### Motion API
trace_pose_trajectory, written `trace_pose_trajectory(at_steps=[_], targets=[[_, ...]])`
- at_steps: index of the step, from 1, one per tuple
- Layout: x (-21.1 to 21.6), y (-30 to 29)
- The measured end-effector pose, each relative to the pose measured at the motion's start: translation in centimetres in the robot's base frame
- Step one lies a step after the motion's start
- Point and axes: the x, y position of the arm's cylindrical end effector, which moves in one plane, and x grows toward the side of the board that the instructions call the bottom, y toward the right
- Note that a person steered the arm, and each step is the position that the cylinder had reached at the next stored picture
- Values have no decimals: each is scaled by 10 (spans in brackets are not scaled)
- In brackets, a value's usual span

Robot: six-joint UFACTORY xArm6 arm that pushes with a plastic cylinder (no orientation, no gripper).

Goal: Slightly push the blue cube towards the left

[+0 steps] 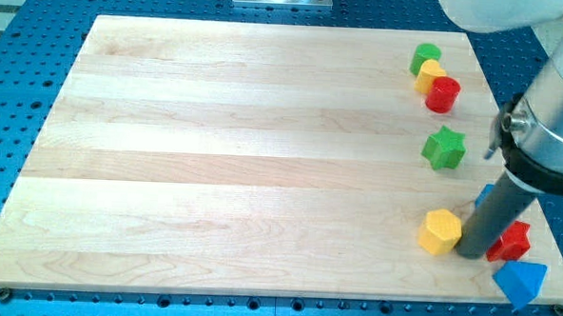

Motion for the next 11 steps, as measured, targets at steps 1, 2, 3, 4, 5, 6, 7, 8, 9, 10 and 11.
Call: trace_pose_trajectory(at_steps=[1,2,3,4,5,6,7,8,9,10,11], targets=[[-11,-22],[-18,-31],[-20,-20],[-25,14],[-36,28],[-36,28],[-47,30],[-67,59],[-73,70],[-77,81],[-78,81]])
